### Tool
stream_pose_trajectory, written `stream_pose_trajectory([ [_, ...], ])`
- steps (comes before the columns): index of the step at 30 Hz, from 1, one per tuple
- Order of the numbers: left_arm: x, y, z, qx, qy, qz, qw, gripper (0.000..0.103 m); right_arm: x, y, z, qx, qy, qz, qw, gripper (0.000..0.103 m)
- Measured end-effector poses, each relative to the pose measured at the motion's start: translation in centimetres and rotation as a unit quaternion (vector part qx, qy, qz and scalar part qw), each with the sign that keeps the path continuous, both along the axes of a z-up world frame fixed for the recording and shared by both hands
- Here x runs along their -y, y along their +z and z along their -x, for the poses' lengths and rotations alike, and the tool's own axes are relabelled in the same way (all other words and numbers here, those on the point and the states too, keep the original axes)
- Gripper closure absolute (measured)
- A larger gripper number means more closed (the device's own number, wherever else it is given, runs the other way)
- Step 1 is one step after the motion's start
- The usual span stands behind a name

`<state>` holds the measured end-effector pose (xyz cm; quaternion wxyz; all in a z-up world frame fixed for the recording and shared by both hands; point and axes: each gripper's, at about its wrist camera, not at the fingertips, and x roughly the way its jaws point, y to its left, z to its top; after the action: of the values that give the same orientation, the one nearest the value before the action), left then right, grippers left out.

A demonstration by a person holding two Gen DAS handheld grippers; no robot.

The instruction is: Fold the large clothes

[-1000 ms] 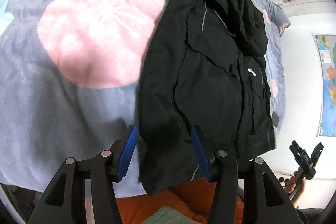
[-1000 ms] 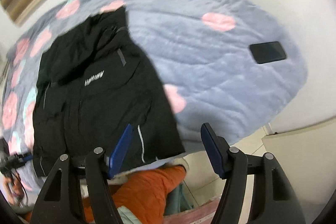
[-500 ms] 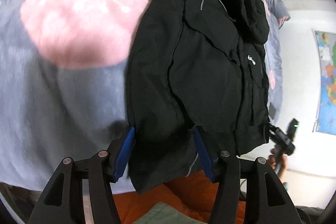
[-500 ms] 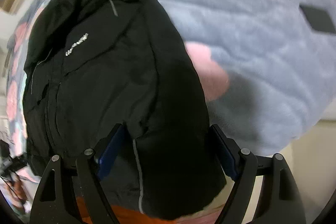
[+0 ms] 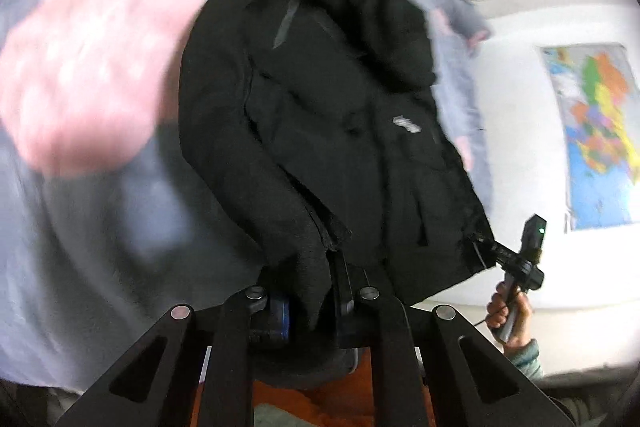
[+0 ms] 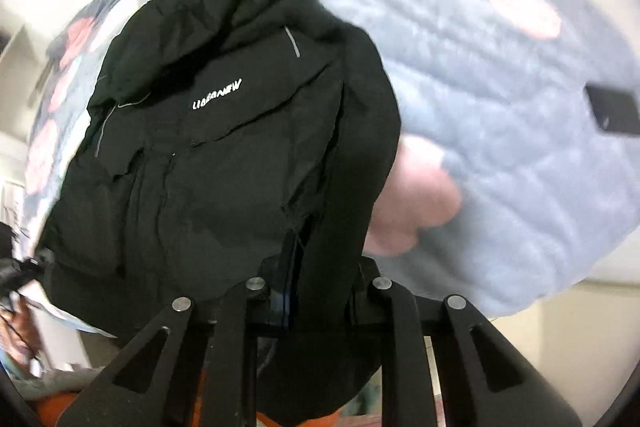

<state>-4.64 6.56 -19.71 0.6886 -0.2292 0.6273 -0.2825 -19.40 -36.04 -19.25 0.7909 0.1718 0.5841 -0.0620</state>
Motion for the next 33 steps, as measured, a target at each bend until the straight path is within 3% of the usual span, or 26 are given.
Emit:
stream_pose_trajectory([
  [3,0.1,-0.7,-0.1,-0.007,-0.018,-0.043,0.9989,0.088,0.4,-1.8,-0.4,-0.028,0.006,0.019,0.999,0.083],
  [6,-0.6,-6.0,0.0,-0.077,-0.017,-0.080,0.9936,0.088,0.8,-6.7,-0.8,-0.078,0.000,0.006,0.997,0.078],
  [8,-1.3,-8.9,0.4,-0.116,0.001,-0.071,0.9907,0.087,1.6,-8.6,-0.8,-0.090,-0.021,-0.024,0.995,0.074],
  [10,-2.5,-9.5,0.5,-0.135,0.032,-0.035,0.9898,0.084,2.5,-8.4,-0.8,-0.090,-0.042,-0.048,0.994,0.065],
  [12,-3.3,-9.2,0.5,-0.135,0.034,-0.022,0.9900,0.082,3.1,-7.4,-0.5,-0.087,-0.049,-0.058,0.993,0.052],
  [14,-3.6,-8.9,0.7,-0.138,0.029,-0.018,0.9898,0.081,3.4,-6.4,0.2,-0.085,-0.050,-0.054,0.994,0.046],
  [18,-4.0,-7.9,0.5,-0.133,0.029,0.001,0.9907,0.080,5.0,-4.2,2.0,-0.064,-0.070,-0.065,0.993,0.043],
  [20,-3.7,-7.5,0.5,-0.127,0.030,0.007,0.9914,0.070,5.7,-3.9,2.3,-0.055,-0.079,-0.075,0.993,0.042],
  [23,-2.9,-8.0,0.7,-0.136,0.030,0.022,0.9900,0.056,7.2,-5.1,1.3,-0.060,-0.082,-0.099,0.990,0.042],
  [26,-2.3,-8.2,0.6,-0.139,0.030,0.013,0.9898,0.054,7.1,-6.9,1.1,-0.084,-0.055,-0.132,0.986,0.042],
  [28,-1.9,-8.0,0.8,-0.134,0.043,-0.002,0.9901,0.055,5.8,-7.7,1.5,-0.099,-0.035,-0.129,0.986,0.042],
  [29,-1.8,-7.9,0.9,-0.133,0.048,-0.010,0.9899,0.057,5.3,-7.8,1.2,-0.103,-0.019,-0.124,0.987,0.045],
  [30,-1.6,-7.6,1.0,-0.125,0.050,-0.021,0.9906,0.060,4.8,-7.6,1.0,-0.102,-0.004,-0.114,0.988,0.060],
  [32,-1.3,-6.5,1.3,-0.101,0.051,-0.041,0.9928,0.090,4.2,-6.3,0.8,-0.089,0.028,-0.115,0.989,0.075],
  [33,-1.2,-5.8,1.3,-0.091,0.060,-0.035,0.9934,0.090,4.1,-5.3,0.6,-0.079,0.037,-0.112,0.990,0.077],
])
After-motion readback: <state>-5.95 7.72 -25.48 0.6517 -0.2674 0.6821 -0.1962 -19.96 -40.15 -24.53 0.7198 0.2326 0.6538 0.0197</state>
